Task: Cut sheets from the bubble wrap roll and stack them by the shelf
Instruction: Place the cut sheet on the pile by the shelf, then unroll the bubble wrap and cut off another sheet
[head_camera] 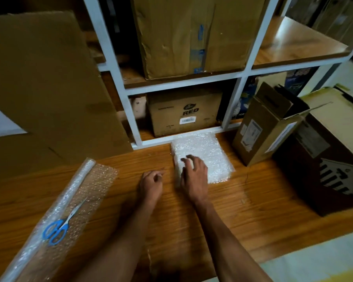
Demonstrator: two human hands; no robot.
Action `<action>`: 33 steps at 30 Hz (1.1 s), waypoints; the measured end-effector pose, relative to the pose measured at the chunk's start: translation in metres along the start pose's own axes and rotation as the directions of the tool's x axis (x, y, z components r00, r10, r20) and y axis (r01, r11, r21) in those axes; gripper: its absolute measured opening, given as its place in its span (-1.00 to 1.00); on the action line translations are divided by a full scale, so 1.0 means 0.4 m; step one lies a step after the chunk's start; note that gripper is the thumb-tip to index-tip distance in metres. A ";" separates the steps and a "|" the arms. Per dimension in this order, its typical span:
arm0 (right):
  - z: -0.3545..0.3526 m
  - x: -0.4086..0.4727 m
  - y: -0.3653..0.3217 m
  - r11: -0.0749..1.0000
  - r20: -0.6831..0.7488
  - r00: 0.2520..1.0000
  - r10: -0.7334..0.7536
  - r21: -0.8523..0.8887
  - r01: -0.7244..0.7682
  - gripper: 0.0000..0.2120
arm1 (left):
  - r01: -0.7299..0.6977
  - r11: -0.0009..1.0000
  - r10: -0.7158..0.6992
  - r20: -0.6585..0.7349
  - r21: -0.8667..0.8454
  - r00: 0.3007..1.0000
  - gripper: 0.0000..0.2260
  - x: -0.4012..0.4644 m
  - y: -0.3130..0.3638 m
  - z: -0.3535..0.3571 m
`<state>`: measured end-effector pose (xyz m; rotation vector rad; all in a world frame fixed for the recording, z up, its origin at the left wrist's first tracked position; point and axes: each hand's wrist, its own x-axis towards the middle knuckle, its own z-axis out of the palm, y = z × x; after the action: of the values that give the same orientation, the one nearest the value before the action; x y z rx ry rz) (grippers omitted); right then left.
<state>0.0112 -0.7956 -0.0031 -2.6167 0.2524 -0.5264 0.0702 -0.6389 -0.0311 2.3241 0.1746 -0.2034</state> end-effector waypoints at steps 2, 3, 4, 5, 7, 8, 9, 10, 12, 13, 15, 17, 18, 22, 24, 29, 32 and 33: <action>0.037 -0.038 -0.075 0.997 0.074 0.994 -0.082 0.001 0.082 -0.57 | -0.003 1.000 0.003 -0.016 0.028 1.000 -0.83 0.000 -0.033 -0.047; 0.055 -0.053 -0.108 0.994 0.114 0.988 -0.106 0.014 0.105 -0.59 | -0.010 0.999 0.011 -0.021 0.047 1.000 -0.83 0.002 -0.054 -0.070; 0.073 -0.069 -0.144 0.992 0.158 0.979 -0.125 0.031 0.121 -0.62 | -0.014 0.998 0.016 -0.030 0.059 0.999 -0.83 0.004 -0.078 -0.097; 0.088 -0.083 -0.176 0.990 0.207 0.968 -0.140 0.045 0.133 -0.66 | -0.024 0.998 0.026 -0.035 0.066 0.999 -0.83 0.005 -0.099 -0.125; 0.125 -0.107 -0.231 0.987 0.281 0.946 -0.162 0.064 0.150 -0.71 | -0.037 0.997 0.041 -0.049 0.073 0.998 -0.82 0.005 -0.144 -0.180; 0.144 -0.118 -0.255 0.986 0.315 0.934 -0.166 0.074 0.150 -0.71 | -0.040 0.996 0.044 -0.057 0.076 0.997 -0.82 0.003 -0.167 -0.210; 0.166 -0.130 -0.288 0.986 0.348 0.923 -0.164 0.082 0.144 -0.70 | -0.031 0.996 0.036 -0.064 0.080 0.997 -0.82 0.002 -0.196 -0.245; 0.188 -0.141 -0.314 0.988 0.379 0.913 -0.154 0.084 0.132 -0.70 | -0.027 0.996 0.034 -0.073 0.089 0.997 -0.82 -0.001 -0.221 -0.278; 0.230 -0.167 -0.372 0.993 0.431 0.895 -0.114 0.080 0.088 -0.68 | -0.030 0.994 0.039 -0.088 0.104 0.995 -0.82 -0.002 -0.282 -0.342; 0.248 -0.178 -0.403 0.995 0.449 0.888 -0.095 0.078 0.067 -0.66 | -0.032 0.994 0.042 -0.086 0.109 0.995 -0.82 -0.002 -0.311 -0.375; 0.281 -0.201 -0.482 0.997 0.480 0.875 -0.065 0.060 0.041 -0.61 | -0.022 0.989 0.036 -0.091 0.147 0.995 -0.83 -0.001 -0.380 -0.449; 0.310 -0.222 -0.557 1.000 0.519 0.855 -0.007 -0.015 0.017 -0.51 | -0.032 0.979 0.053 -0.100 0.199 0.994 -0.83 -0.004 -0.446 -0.514; 0.323 -0.231 -0.591 0.998 0.530 0.848 0.033 -0.059 -0.003 -0.46 | -0.041 0.977 0.064 -0.102 0.211 0.993 -0.83 -0.005 -0.480 -0.540; 0.378 -0.258 -0.719 0.976 0.540 0.819 0.193 -0.192 -0.104 -0.19 | -0.050 0.946 0.079 -0.079 0.319 0.994 -0.80 -0.004 -0.603 -0.625; 0.407 -0.267 -0.770 0.963 0.554 0.799 0.235 -0.247 -0.112 -0.10 | -0.138 0.924 0.159 -0.029 0.357 0.987 -0.79 0.000 -0.653 -0.652; 0.449 -0.286 -0.849 0.922 0.575 0.745 0.337 -0.360 -0.140 -0.33 | -0.299 0.808 0.313 0.059 0.507 0.948 -0.77 -0.012 -0.698 -0.711; 0.469 -0.296 -0.861 0.909 0.551 0.738 0.389 -0.360 -0.211 -0.58 | -0.369 0.754 0.347 0.148 0.544 0.926 -0.74 -0.028 -0.710 -0.735; 0.475 -0.300 -0.863 0.909 0.543 0.742 0.393 -0.352 -0.224 -0.63 | -0.388 0.736 0.350 0.178 0.556 0.920 -0.74 -0.034 -0.712 -0.743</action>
<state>0.0089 -0.3851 -0.0360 -2.7472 0.5651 0.5065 0.0310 -0.2291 -0.0259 2.8977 -0.4534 -0.1372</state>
